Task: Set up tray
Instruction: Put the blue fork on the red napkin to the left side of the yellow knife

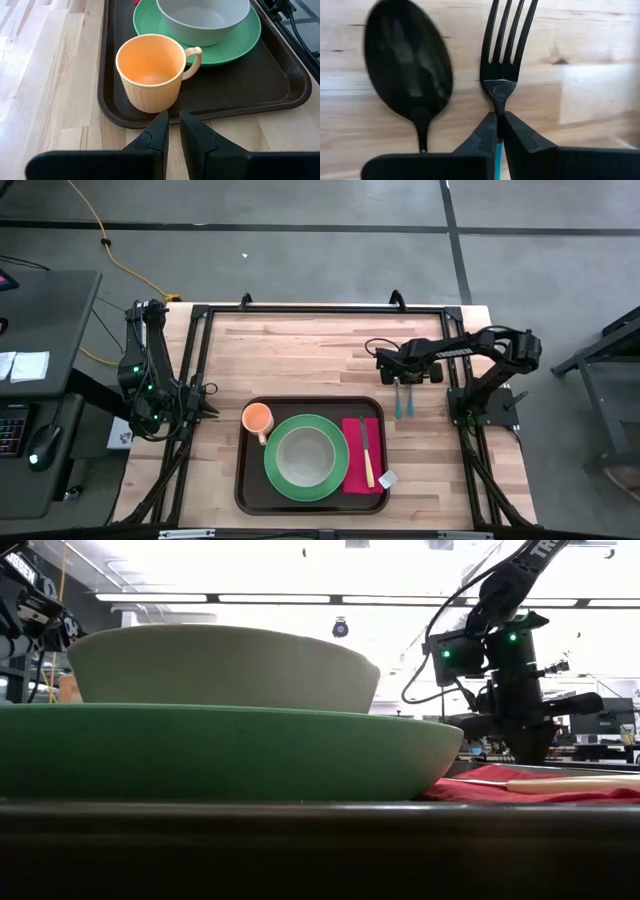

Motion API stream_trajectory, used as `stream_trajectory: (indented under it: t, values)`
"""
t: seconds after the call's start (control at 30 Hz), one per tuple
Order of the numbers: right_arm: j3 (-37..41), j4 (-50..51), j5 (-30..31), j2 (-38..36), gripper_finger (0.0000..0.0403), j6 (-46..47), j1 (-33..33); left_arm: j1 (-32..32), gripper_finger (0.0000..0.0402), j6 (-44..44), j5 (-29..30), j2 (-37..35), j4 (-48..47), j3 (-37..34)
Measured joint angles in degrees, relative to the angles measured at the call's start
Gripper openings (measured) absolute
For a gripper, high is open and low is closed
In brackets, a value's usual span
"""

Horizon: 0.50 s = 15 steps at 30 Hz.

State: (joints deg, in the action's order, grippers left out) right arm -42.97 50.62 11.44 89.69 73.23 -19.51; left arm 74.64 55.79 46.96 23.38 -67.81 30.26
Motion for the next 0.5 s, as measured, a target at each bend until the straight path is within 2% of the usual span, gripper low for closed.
stream_trajectory:
  t: [0.5]
  values:
    - [-0.2,2.5,-1.6,-7.3,0.0004,1.7,1.6,0.0,0.0079,0.0,0.0,0.0,0.4,0.0]
